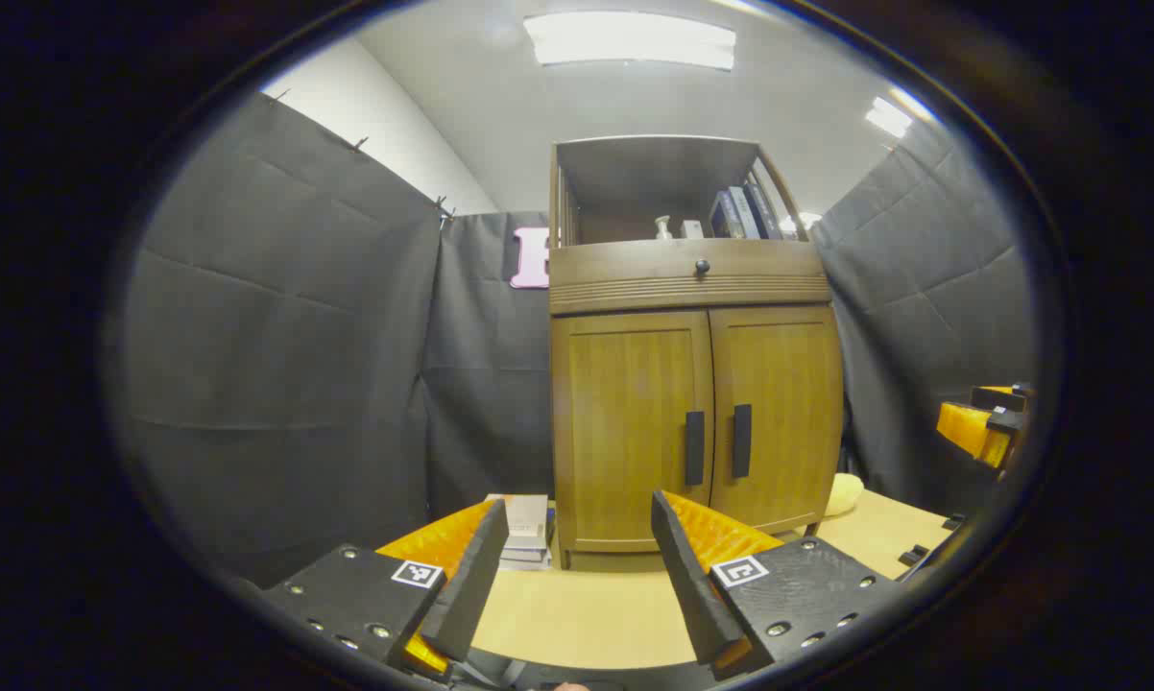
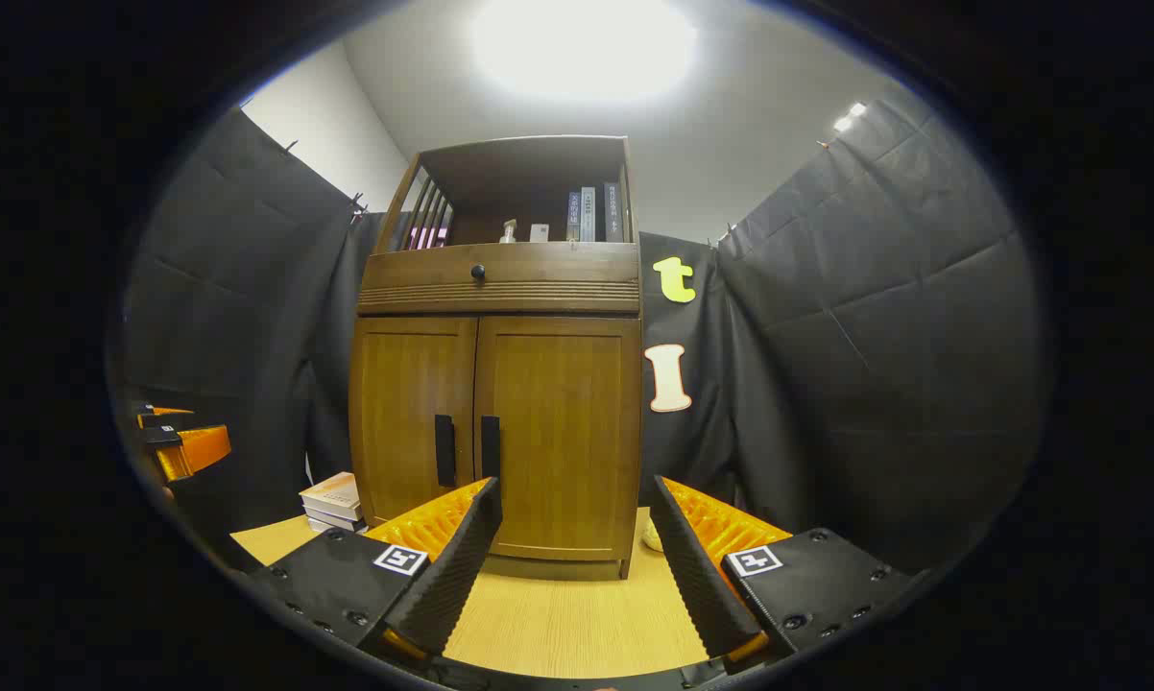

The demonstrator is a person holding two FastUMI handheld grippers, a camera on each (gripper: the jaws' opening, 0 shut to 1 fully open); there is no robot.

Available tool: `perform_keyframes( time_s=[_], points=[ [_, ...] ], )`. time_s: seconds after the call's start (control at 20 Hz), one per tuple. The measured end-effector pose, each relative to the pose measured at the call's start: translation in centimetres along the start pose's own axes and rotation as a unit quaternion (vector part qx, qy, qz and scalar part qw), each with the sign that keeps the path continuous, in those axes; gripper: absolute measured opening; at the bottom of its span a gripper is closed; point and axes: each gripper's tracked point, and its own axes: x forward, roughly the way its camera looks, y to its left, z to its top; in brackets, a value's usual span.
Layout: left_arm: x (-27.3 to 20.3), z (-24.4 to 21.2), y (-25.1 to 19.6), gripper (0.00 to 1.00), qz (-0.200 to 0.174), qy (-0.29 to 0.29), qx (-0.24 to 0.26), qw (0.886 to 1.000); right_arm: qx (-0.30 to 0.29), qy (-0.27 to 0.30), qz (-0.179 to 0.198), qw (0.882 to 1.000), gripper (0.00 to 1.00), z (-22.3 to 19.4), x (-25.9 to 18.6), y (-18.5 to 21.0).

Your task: Open the right door of the double-door shoe cabinet with the right hand, and open the left door with the left hand.

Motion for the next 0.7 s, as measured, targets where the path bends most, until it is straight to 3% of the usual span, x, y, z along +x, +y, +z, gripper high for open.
perform_keyframes(
  time_s=[0.7],
  points=[
    [-0.15,0.37,-0.28,0.87,-0.015,-0.005,-0.002,1.000,0.007,0.000,0.003,1.000,0.98,0.00,-0.56,1.05]
  ],
)
